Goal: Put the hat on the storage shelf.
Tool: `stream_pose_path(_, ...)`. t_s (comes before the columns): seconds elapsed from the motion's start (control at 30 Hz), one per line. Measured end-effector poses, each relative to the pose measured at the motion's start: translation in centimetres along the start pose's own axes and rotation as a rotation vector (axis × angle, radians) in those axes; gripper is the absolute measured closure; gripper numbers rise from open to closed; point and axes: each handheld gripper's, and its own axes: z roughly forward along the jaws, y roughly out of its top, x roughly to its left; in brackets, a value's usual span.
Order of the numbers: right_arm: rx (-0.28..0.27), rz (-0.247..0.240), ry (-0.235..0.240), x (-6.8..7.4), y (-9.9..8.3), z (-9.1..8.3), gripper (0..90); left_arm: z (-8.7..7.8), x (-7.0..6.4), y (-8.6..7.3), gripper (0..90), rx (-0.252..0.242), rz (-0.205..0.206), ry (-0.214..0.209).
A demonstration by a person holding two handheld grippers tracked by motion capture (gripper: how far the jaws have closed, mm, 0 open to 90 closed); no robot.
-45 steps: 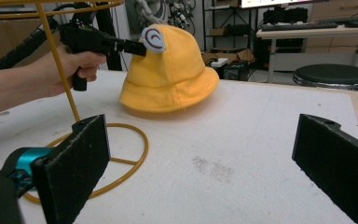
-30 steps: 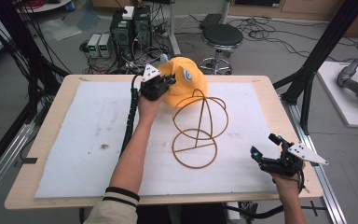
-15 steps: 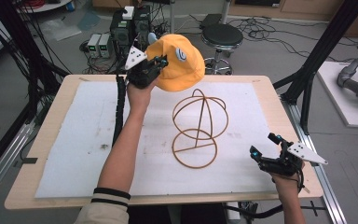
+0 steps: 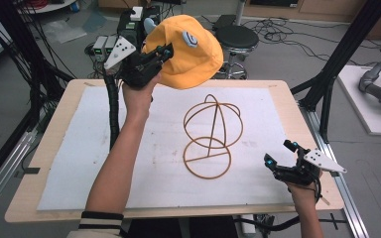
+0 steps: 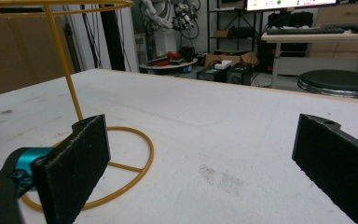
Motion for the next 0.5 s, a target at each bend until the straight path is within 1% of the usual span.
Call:
stream_pose_path(0.1,0.0,0.004,-0.001,0.0,0.0,0.0,3.7,-0.5,-1.0,0.6,88.2,-0.009,-0.001,-0.037)
stream_pose_path(0.13,-0.004,-0.005,-0.003,-0.1,0.0,0.0,3.7,-0.7,-1.3,0.8,88.1,-0.009,-0.001,-0.049)
stream_pose_path(0.17,-0.003,0.0,-0.002,-0.1,0.0,0.0,3.7,-0.9,-2.0,1.0,88.1,-0.014,-0.002,-0.068)
stream_pose_path(0.2,-0.005,0.0,-0.001,-0.1,0.1,0.0,3.7,-0.9,-2.0,1.0,88.1,-0.014,-0.002,-0.068)
stream_pose_path(0.3,-0.009,0.002,-0.001,-0.1,0.1,0.0,3.7,-1.5,-3.1,1.4,88.1,-0.025,0.006,-0.104)
stream_pose_path(0.33,-0.006,0.005,-0.004,-0.1,0.1,0.0,3.7,-1.8,-3.8,1.6,88.2,-0.034,0.005,-0.133)
stream_pose_path(0.37,-0.006,0.008,-0.004,-0.1,0.1,0.0,3.7,-1.8,-3.8,1.6,88.1,-0.034,0.005,-0.133)
stream_pose_path(0.4,-0.011,0.004,-0.003,-0.2,0.1,0.1,3.7,-2.1,-4.3,1.6,88.1,-0.03,0.009,-0.151)
stream_pose_path(0.5,-0.011,0.007,-0.003,-0.2,0.2,0.2,3.7,-2.5,-5.5,1.7,88.1,-0.023,0.018,-0.186)
